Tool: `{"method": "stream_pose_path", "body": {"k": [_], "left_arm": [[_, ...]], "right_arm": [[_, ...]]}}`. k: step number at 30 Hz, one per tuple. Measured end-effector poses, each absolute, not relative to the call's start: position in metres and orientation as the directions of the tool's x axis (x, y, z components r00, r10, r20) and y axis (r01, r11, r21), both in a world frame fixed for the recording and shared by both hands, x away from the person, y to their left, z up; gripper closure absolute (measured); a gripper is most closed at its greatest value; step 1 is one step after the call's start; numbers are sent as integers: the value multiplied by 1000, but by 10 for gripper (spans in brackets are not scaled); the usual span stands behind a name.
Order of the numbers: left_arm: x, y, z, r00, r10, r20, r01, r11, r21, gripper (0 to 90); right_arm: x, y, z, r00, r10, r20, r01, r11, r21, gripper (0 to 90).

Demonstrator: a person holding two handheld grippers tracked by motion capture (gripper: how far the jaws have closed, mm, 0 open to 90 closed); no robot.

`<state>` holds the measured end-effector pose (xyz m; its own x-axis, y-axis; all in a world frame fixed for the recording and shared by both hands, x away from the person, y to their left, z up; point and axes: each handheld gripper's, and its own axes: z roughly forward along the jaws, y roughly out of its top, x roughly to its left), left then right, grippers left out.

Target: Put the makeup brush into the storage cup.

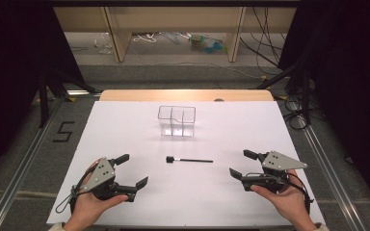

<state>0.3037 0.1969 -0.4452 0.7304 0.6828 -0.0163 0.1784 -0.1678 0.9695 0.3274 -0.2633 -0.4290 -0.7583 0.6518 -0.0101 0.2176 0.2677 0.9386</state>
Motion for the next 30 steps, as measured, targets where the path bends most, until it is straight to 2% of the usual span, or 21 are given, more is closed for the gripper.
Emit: {"method": "stream_pose_path", "body": {"k": [4,9,10,15,17,22,24,25,28,29,30], "left_arm": [[308,193,-444,744,668,0,168,-187,968,36],[326,179,-441,785,619,11,199,-270,942,53],[330,175,-441,793,609,11,204,-283,937,68],[358,146,-436,855,516,52,205,-428,880,117],[362,141,-435,869,491,57,196,-448,872,145],[384,116,-434,912,406,60,182,-531,828,151],[394,106,-434,936,344,73,161,-605,780,155],[394,106,-434,936,344,73,161,-605,780,156],[407,94,-434,950,299,87,148,-680,718,170],[414,88,-434,961,261,93,134,-731,669,184],[414,88,-434,961,261,93,134,-731,669,196]], "right_arm": [[328,-263,-429,-756,654,2,225,258,940,199],[330,-264,-430,-757,654,-3,213,250,944,199],[329,-265,-430,-756,655,10,239,261,935,199],[329,-268,-430,-758,652,2,226,260,939,199],[329,-267,-431,-752,659,4,220,245,944,199],[329,-267,-431,-756,655,6,229,256,939,200],[329,-268,-432,-757,653,10,231,254,939,201],[329,-268,-432,-757,653,10,231,254,939,201],[329,-267,-433,-756,654,12,231,250,940,202],[329,-267,-433,-756,654,11,231,251,940,203],[329,-268,-433,-759,651,11,234,257,938,209]]}}
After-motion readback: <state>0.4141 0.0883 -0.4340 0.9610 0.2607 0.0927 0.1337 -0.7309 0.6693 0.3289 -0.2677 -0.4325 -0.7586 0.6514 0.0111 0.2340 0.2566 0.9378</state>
